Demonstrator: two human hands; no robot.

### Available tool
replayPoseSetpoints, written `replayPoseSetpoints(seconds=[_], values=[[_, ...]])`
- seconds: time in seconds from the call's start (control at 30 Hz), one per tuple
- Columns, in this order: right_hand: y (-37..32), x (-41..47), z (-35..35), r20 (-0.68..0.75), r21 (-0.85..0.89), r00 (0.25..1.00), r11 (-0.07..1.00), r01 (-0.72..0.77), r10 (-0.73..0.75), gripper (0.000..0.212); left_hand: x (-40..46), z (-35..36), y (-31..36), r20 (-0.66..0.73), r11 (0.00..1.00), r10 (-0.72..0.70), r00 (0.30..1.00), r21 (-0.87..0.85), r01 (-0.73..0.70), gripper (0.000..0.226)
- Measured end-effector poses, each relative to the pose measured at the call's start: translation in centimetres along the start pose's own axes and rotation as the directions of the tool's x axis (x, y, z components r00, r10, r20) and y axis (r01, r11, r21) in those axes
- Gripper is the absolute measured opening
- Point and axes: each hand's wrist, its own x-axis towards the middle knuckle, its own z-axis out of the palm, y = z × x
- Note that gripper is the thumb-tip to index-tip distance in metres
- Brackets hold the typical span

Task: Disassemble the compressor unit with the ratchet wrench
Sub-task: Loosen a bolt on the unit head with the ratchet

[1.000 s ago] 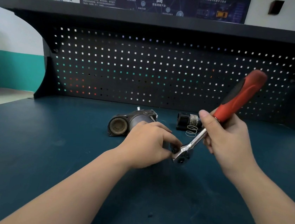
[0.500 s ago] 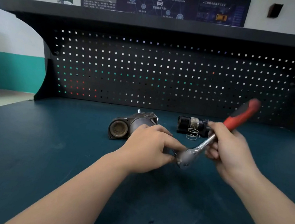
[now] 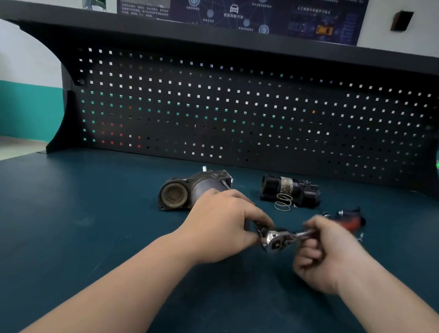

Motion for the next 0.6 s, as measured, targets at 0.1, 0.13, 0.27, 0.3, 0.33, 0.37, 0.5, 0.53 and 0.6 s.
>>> replayPoseSetpoints(seconds=[0.1,0.13,0.27,0.3,0.33,0.37,0.5,0.53,0.6], values=[[-1.4,-0.7,0.5,0.087,-0.168,0.867,0.851,0.498,-0.491,0.028,0.0,-0.4,-0.2,0.085,0.999,0.039,0.996,0.017,-0.04,0.029],[-1.7,-1.3,0.7,0.17,-0.257,0.771,0.727,0.636,-0.614,0.028,0.0,-0.5,-0.2,0.111,0.998,0.047,0.993,0.025,-0.05,0.03],[-1.2,-2.5,1.4,0.335,-0.324,0.629,0.541,0.776,-0.701,0.03,0.0,-0.4,-0.2,0.081,1.0,0.019,0.997,0.012,-0.02,0.025],[-1.2,-2.3,1.5,0.302,-0.312,0.674,0.598,0.738,-0.674,0.031,0.0,-0.3,-0.1,0.065,1.0,0.015,0.998,0.011,-0.015,0.025],[-1.2,-1.9,1.4,0.238,-0.292,0.743,0.683,0.669,-0.626,0.031,0.0,-0.2,-0.1,0.051,1.0,0.015,0.999,0.011,-0.015,0.024],[-1.2,-1.4,1.2,0.151,-0.255,0.83,0.79,0.557,-0.536,0.032,0.0,-0.1,0.0,0.035,1.0,0.016,0.999,0.011,-0.016,0.024],[0.0,0.0,-0.1,0.052,0.056,0.987,0.987,-0.154,0.151,0.031,0.0,0.2,0.2,-0.037,1.0,0.013,0.999,0.016,-0.013,0.023],[0.5,0.1,-0.2,0.09,0.098,0.974,0.971,-0.218,0.21,0.031,0.0,0.3,0.1,-0.034,0.999,0.02,0.999,0.03,-0.019,0.023],[0.7,0.5,-0.1,0.092,0.098,0.987,0.985,-0.139,0.13,0.032,0.0,0.3,-0.1,-0.012,0.999,0.027,1.0,0.035,-0.026,0.025]])
